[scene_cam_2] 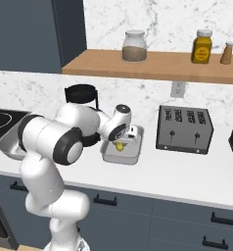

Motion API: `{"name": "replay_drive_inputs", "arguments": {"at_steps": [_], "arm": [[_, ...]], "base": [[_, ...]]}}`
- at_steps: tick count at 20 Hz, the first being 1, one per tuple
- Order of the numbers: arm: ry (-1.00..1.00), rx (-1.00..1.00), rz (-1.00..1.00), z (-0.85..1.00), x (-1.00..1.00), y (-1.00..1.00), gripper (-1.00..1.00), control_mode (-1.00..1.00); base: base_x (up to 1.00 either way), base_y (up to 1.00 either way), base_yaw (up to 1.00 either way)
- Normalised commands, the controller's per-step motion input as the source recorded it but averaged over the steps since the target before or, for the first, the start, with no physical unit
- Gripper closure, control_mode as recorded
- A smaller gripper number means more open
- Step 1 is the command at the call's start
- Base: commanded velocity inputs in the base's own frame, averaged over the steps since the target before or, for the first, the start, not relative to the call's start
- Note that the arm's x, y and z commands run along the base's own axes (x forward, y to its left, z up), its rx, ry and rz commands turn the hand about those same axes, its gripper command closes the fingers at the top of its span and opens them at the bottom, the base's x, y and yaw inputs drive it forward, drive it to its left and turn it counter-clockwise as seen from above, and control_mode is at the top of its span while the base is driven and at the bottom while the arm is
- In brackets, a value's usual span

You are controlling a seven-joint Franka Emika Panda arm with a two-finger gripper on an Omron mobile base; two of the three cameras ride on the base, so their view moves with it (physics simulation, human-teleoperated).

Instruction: Place one cucumber and one fish in each tupperware on the nearby counter, to pack two identical lunches.

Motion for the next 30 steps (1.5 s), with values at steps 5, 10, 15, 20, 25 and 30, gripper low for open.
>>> {"name": "replay_drive_inputs", "arguments": {"at_steps": [5, 10, 15, 20, 25, 30], "arm": [[0.03, 0.0, -0.02, -0.37, 0.32, -0.04, 1.0, -1.0], [0.03, 0.0, -0.04, -0.31, 0.2, -0.01, -1.0, -1.0], [0.0, 0.0, -0.03, -0.06, 0.01, -0.02, -1.0, -1.0], [-0.05, 0.0, -0.07, 0.2, -0.5, -0.03, -1.0, -1.0], [-0.2, -0.05, -0.03, 0.78, -0.8, 0.06, -1.0, -1.0], [-0.12, -0.1, -0.04, 0.92, -0.76, 0.23, -1.0, -1.0]], "base": [[0.0, 0.0, 0.0], [0.0, 0.0, 0.0], [0.0, 0.0, 0.0], [0.0, 0.0, 0.0], [0.0, 0.0, 0.0], [0.0, 0.0, 0.0]]}}
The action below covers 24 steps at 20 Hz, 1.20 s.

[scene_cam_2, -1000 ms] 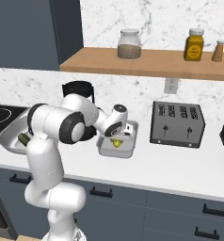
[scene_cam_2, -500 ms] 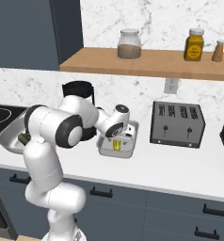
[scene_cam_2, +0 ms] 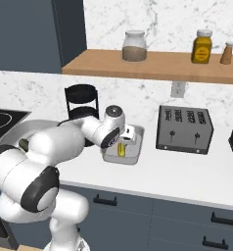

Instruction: Place one cucumber and one fish in each tupperware on the nearby counter, to pack two identical lunches.

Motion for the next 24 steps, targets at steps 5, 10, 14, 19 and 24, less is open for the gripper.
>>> {"name": "replay_drive_inputs", "arguments": {"at_steps": [5, 10, 14, 19, 24], "arm": [[-0.02, -0.02, -0.07, 0.69, -0.81, 0.28, -1.0, -1.0], [-0.01, 0.0, -0.07, 0.38, -0.92, 0.44, -1.0, -1.0], [-0.09, 0.03, 0.0, 0.0, -1.0, 0.12, -1.0, -1.0], [-0.01, 0.0, 0.0, 0.19, -0.44, 0.82, -1.0, -1.0], [-0.01, 0.0, 0.01, 0.24, -0.05, 0.77, -1.0, -1.0]], "base": [[0.0, 0.0, 0.0], [0.0, 0.0, 0.0], [0.0, 0.0, 0.0], [0.0, 0.0, 0.0], [0.0, 0.0, 0.0]]}}
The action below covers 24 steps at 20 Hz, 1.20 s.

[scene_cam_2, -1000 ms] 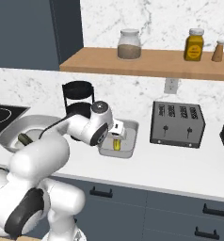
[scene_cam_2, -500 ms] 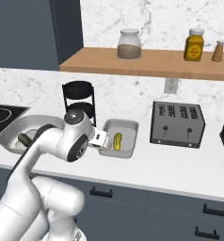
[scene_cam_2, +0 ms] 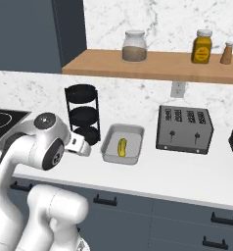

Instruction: Place one cucumber and one fish in each tupperware on the nearby counter, to pack two identical lunches.

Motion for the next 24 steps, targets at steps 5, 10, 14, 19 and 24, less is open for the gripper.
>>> {"name": "replay_drive_inputs", "arguments": {"at_steps": [5, 10, 14, 19, 24], "arm": [[0.01, 0.0, 0.02, 0.0, 0.0, 0.15, -1.0, -1.0], [0.0, 0.0, 0.0, 0.0, -0.03, 0.0, -1.0, 1.0], [0.0, 0.0, 0.0, 0.0, 0.0, 0.0, -1.0, 1.0], [0.0, 0.0, 0.0, 0.0, 0.0, 0.0, -1.0, 1.0], [0.0, 0.0, 0.0, 0.0, 0.0, 0.0, -1.0, 1.0]], "base": [[0.0, 0.0, 0.0], [-0.29, -0.04, 0.0], [-1.0, -0.58, -0.1], [-1.0, -0.85, -0.18], [-0.85, -1.0, -0.24]]}}
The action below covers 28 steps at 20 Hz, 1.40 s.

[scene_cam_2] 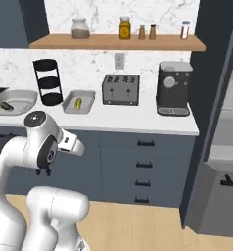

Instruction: Place one cucumber and one fish in each tupperware on the nearby counter, to pack two identical lunches.

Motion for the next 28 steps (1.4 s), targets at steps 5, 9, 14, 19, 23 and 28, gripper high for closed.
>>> {"name": "replay_drive_inputs", "arguments": {"at_steps": [5, 9, 14, 19, 23, 28], "arm": [[0.0, 0.0, 0.0, 0.0, 0.0, 0.0, -1.0, 1.0], [0.0, 0.0, 0.0, 0.0, 0.0, 0.0, -1.0, 1.0], [0.0, 0.0, 0.0, 0.0, 0.0, 0.0, -1.0, 1.0], [0.0, 0.0, 0.0, 0.0, 0.0, 0.0, -1.0, 1.0], [0.0, 0.0, 0.0, 0.0, 0.0, 0.0, -1.0, 1.0], [0.0, 0.0, 0.0, 0.0, 0.0, 0.0, -1.0, 1.0]], "base": [[-0.55, -1.0, -0.21], [-0.06, -1.0, -0.13], [0.24, -0.89, -0.05], [0.4, -0.7, -0.04], [0.66, -0.37, 0.0], [0.77, -0.38, 0.0]]}}
